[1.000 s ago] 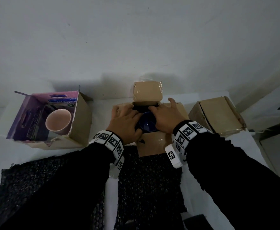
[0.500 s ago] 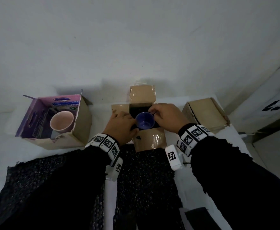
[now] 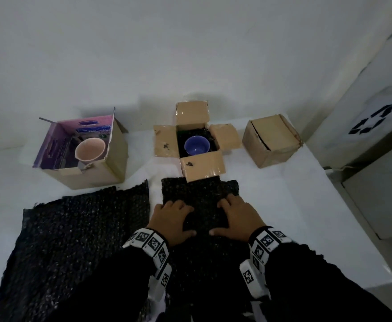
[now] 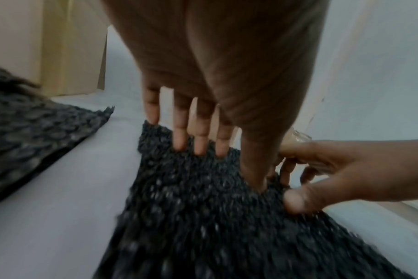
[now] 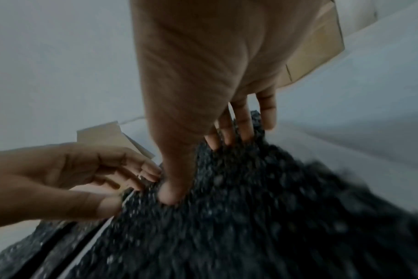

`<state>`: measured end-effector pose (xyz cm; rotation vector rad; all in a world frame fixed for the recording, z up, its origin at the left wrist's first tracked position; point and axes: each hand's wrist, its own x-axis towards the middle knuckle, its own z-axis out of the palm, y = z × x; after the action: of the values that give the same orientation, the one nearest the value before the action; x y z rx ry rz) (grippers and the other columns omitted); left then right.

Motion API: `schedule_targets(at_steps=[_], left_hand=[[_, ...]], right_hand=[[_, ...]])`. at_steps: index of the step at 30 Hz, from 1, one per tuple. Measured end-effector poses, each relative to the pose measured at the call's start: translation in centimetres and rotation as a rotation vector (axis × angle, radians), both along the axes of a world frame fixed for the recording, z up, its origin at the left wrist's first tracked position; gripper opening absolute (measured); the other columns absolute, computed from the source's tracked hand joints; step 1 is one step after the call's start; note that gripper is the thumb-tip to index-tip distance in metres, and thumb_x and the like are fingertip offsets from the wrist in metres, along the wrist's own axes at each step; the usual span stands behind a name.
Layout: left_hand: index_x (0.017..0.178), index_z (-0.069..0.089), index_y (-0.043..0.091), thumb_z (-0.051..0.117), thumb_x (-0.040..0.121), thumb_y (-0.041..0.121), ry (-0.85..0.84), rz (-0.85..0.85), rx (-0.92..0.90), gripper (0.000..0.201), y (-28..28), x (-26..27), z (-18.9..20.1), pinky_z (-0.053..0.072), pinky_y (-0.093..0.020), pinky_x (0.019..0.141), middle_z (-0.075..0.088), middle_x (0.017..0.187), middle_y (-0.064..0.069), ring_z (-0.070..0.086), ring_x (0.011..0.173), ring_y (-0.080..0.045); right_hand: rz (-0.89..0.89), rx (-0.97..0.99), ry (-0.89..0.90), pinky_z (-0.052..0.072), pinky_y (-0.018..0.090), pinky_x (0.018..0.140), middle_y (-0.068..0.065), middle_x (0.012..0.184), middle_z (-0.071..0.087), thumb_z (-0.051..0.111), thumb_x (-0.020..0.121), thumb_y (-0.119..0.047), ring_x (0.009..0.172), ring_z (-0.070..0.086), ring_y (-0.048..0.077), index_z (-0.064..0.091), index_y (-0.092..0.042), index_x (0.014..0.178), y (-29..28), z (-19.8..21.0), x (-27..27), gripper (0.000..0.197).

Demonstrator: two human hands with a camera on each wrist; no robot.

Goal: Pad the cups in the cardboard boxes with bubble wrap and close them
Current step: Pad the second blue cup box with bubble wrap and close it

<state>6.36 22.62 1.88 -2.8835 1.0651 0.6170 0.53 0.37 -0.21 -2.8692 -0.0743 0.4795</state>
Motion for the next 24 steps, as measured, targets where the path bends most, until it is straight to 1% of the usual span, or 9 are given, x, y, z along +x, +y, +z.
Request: schedule_targets(at_steps=[2, 6, 12, 14, 16, 18, 21, 22, 24], left_hand=[[0.143, 0.03, 0.032, 0.054, 0.079, 0.068, 0.053, -0.003, 0.076, 0.077, 0.4, -0.9, -0.7, 0.034, -0.044, 0.101, 0.031, 0.144, 0.004, 0.034, 0.129, -0.024], [0.146, 0.027, 0.03, 0.054, 0.084, 0.06, 0.003, 0.018, 0.038, 0.074, 0.4, -1.6, -0.9, 0.033, -0.043, 0.103, 0.027, 0.148, 0.002, 0.032, 0.132, -0.024], [0.152, 0.006, 0.036, 0.072, 0.067, 0.051, -0.31, -0.022, -0.233, 0.109, -0.2, -0.6, 1.2, 0.026, -0.047, 0.109, 0.015, 0.157, -0.005, 0.021, 0.139, -0.03], [0.146, 0.031, 0.035, 0.074, 0.062, 0.049, -0.36, -0.113, -0.266, 0.096, -0.8, 0.1, 1.9, 0.025, -0.051, 0.11, 0.029, 0.153, -0.006, 0.027, 0.138, -0.032], [0.112, 0.064, 0.026, 0.075, 0.063, 0.044, -0.428, -0.196, -0.351, 0.054, -1.4, 1.0, 2.2, 0.026, -0.05, 0.107, 0.054, 0.132, -0.003, 0.043, 0.127, -0.03], [0.088, 0.066, 0.021, 0.063, 0.072, 0.042, -0.456, -0.191, -0.433, 0.027, -1.9, 1.7, 2.8, 0.027, -0.044, 0.104, 0.064, 0.106, 0.002, 0.055, 0.111, -0.024], [0.081, 0.057, 0.016, 0.047, 0.08, 0.04, -0.378, -0.107, -0.514, 0.027, -2.6, 2.4, 4.5, 0.04, -0.037, 0.088, 0.06, 0.086, -0.001, 0.056, 0.089, -0.024], [0.079, 0.053, 0.014, 0.046, 0.081, 0.039, -0.364, -0.08, -0.541, 0.026, -2.7, 2.5, 5.1, 0.042, -0.037, 0.08, 0.058, 0.081, -0.003, 0.054, 0.082, -0.025], [0.079, 0.049, 0.011, 0.044, 0.085, 0.036, -0.377, -0.057, -0.587, 0.026, -3.0, 2.7, 6.3, 0.042, -0.037, 0.068, 0.055, 0.075, -0.007, 0.051, 0.073, -0.028]], right_hand=[[0.008, -0.058, -0.029, 0.04, 0.039, 0.087, 0.002, 0.122, 0.043, 0.061, 0.076, -0.066, 0.113, 0.042, 0.025, 0.049, -0.026, 0.119, 0.6, -0.7, -0.7, 0.059], [-0.029, 0.019, -0.168, 0.037, 0.038, 0.084, -0.001, 0.113, 0.052, 0.063, 0.087, -0.035, 0.11, 0.046, 0.026, 0.06, -0.027, 0.101, 1.4, -0.7, -1.0, 0.017], [0.065, 0.391, -0.347, 0.047, 0.041, 0.073, 0.0, 0.098, 0.051, 0.062, 0.087, -0.012, 0.09, 0.048, 0.02, 0.06, -0.019, 0.094, 1.1, 1.5, -1.2, 0.01], [0.124, 0.447, -0.363, 0.048, 0.04, 0.073, 0.0, 0.1, 0.051, 0.06, 0.088, -0.01, 0.089, 0.051, 0.019, 0.06, -0.018, 0.096, 1.0, 2.9, -1.1, 0.011], [0.082, 0.505, -0.442, 0.049, 0.038, 0.074, -0.002, 0.102, 0.051, 0.061, 0.086, -0.01, 0.089, 0.054, 0.017, 0.061, -0.018, 0.097, 1.1, 4.1, -1.1, 0.013], [-0.077, 0.555, -0.54, 0.05, 0.031, 0.076, -0.005, 0.106, 0.048, 0.07, 0.082, -0.021, 0.092, 0.053, 0.012, 0.056, -0.02, 0.102, 1.1, 4.9, -1.1, 0.025], [-0.354, 0.607, -0.424, 0.046, 0.024, 0.081, -0.005, 0.117, 0.048, 0.084, 0.064, -0.041, 0.101, 0.052, 0.008, 0.045, -0.024, 0.118, 0.8, 5.8, -0.7, 0.069], [-0.401, 0.627, -0.32, 0.047, 0.027, 0.082, -0.003, 0.119, 0.053, 0.085, 0.065, -0.038, 0.104, 0.054, 0.011, 0.046, -0.023, 0.122, 0.5, 5.9, -0.4, 0.071], [-0.414, 0.659, -0.184, 0.047, 0.03, 0.08, 0.006, 0.115, 0.065, 0.077, 0.079, -0.024, 0.106, 0.061, 0.022, 0.057, -0.015, 0.118, -0.2, 6.1, 0.3, 0.045]])
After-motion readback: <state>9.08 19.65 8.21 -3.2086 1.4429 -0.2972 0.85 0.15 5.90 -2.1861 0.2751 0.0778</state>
